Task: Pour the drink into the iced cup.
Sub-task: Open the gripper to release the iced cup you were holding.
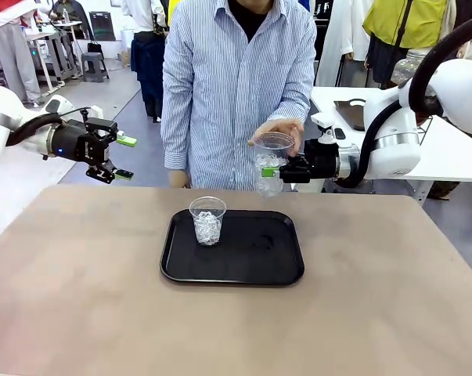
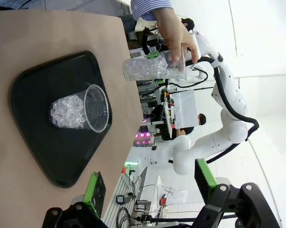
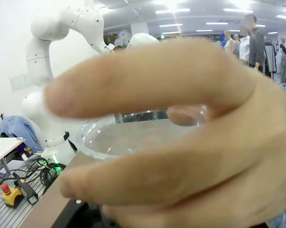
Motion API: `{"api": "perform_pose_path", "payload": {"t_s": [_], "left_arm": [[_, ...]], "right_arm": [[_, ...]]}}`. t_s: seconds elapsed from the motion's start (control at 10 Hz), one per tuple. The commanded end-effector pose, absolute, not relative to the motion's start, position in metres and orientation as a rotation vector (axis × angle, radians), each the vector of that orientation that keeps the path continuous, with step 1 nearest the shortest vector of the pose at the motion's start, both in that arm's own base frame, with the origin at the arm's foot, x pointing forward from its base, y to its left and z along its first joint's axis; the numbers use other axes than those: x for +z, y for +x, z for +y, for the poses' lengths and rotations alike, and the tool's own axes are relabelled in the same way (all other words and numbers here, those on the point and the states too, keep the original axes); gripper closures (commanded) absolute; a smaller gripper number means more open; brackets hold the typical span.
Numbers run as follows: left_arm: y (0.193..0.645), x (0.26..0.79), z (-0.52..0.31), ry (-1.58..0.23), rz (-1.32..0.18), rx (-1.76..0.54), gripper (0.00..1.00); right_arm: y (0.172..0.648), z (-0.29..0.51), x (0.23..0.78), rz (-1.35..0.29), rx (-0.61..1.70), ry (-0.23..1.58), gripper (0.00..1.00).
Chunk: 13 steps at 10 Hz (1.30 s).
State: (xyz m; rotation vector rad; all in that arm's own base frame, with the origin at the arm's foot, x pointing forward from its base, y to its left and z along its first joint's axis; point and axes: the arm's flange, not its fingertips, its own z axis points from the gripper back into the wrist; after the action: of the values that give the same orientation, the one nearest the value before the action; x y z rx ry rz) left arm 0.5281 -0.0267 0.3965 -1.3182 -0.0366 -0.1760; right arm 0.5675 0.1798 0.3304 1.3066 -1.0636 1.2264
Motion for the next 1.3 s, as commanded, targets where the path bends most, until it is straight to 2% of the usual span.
{"api": "perform_pose_path", "payload": {"t_s": [0.0,1.2], "left_arm": [[0.5276,0.398,-0.0264,-1.317,-0.038,-0.181,0.0],[0.5276,0.398,-0.0264,-1.317,-0.038,-0.181,0.0]], "right_arm": [[0.5668,0.1806,0.3354,-1.073,1.227,1.306,0.36],[0.5668,0.1806,0.3354,-1.073,1.227,1.306,0.36]]}}
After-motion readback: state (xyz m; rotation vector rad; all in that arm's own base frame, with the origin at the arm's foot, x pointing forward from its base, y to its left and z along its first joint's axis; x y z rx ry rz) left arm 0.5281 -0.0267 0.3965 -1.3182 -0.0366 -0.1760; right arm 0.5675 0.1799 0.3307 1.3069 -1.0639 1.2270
